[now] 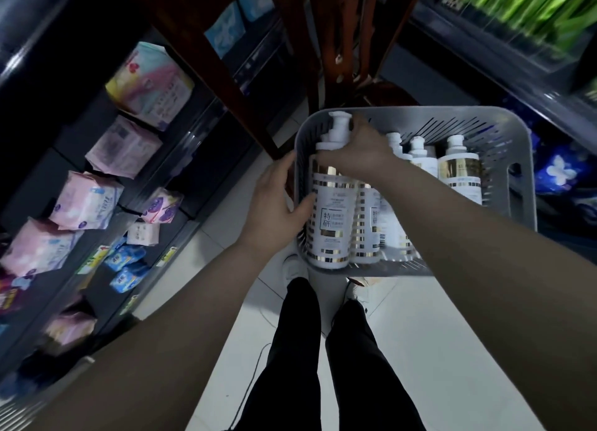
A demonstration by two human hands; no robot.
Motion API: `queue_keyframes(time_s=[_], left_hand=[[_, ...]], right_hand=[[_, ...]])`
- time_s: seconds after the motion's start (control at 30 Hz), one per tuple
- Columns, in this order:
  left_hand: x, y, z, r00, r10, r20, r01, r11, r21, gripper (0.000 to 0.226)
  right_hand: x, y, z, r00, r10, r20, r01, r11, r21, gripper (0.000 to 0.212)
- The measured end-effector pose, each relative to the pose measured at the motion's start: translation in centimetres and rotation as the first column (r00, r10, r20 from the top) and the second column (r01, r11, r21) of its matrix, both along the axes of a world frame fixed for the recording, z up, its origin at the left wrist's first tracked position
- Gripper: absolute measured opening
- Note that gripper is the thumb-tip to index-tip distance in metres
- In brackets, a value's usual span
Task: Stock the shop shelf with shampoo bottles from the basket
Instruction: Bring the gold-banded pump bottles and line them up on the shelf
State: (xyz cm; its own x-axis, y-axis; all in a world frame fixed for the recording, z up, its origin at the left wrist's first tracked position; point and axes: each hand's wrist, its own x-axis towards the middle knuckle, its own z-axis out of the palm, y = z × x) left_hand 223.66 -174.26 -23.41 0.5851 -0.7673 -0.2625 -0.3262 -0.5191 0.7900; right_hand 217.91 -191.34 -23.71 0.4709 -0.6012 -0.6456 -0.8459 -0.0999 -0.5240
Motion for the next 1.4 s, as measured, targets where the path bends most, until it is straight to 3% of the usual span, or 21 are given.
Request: queue_keyframes(time_s=[0.1,0.17,0.23,0.33,0.4,0.47,0.53,0.67,0.77,0.97,1.13,1.27,1.4], left_hand=[[-1.1,-1.1,0.2,0.981,-0.09,-0.171,0.097,0.995,0.03,0.084],[-2.2,-2.3,0.6,0.941,-0.085,-0.329,0.113,0.991,0.067,0.082],[-2.9,-3.1,0.4,0.932,-0.03,-0.361,0.066,0.994,0.087,0.07],[-3.1,-3.1,0.7,0.93,0.091,-0.355,-0.067,0.995,0.079,0.061],[-2.8,-2.8,1.7,0.9,0.215,-0.378,-0.211,0.976,0.053,0.058],[-2.0,-2.5,3.0,0.865,0.296,-0.405,-0.323,0.946,0.001,0.051],[-1.1,-2.1,3.9,0.846,0.315,-0.431,-0.36,0.933,-0.024,0.047],[0.0,-1.5,4.4,0.847,0.295,-0.443,-0.333,0.943,-0.009,0.048],[0.0,-0.9,4.4,0.843,0.284,-0.456,-0.324,0.946,-0.011,0.047],[0.0,-0.2,4.4,0.851,0.257,-0.458,-0.297,0.955,-0.015,0.052],[0.1,-0.1,4.7,0.848,0.249,-0.469,-0.286,0.958,-0.009,0.055],[0.2,-0.1,4.7,0.848,0.25,-0.467,-0.283,0.959,-0.001,0.051],[0.0,0.0,4.9,0.846,0.253,-0.469,-0.287,0.958,-0.002,0.051]], right_hand=[[-2.6,0.0,1.1,0.964,-0.122,0.235,0.094,0.987,0.128,0.061],[-4.1,-0.1,2.1,0.935,-0.125,0.333,0.074,0.984,0.162,0.06],[-5.3,-0.5,2.6,0.914,-0.125,0.386,0.057,0.981,0.183,0.062],[-7.0,-1.6,2.9,0.877,-0.241,0.417,0.175,0.966,0.191,0.048],[-7.9,-2.0,1.8,0.933,-0.162,0.322,0.168,0.986,0.009,0.048],[-8.0,-1.8,-0.3,0.995,0.086,0.045,-0.073,0.97,-0.233,0.052],[-7.0,-1.0,-2.4,0.954,0.217,-0.207,-0.272,0.917,-0.293,0.064],[-5.0,0.3,-4.0,0.942,0.127,-0.309,-0.234,0.911,-0.34,0.088],[-4.3,0.9,-4.1,0.957,0.02,-0.289,-0.121,0.934,-0.337,0.089],[-4.3,2.2,-3.9,0.991,-0.115,-0.07,0.102,0.98,-0.172,0.081],[-4.4,1.3,-3.9,0.985,-0.131,-0.11,0.125,0.99,-0.06,0.083],[-4.7,0.4,-3.5,0.947,-0.318,0.041,0.302,0.927,0.22,0.079],[-4.8,-0.7,-3.9,0.971,-0.238,0.01,0.22,0.911,0.348,0.076]])
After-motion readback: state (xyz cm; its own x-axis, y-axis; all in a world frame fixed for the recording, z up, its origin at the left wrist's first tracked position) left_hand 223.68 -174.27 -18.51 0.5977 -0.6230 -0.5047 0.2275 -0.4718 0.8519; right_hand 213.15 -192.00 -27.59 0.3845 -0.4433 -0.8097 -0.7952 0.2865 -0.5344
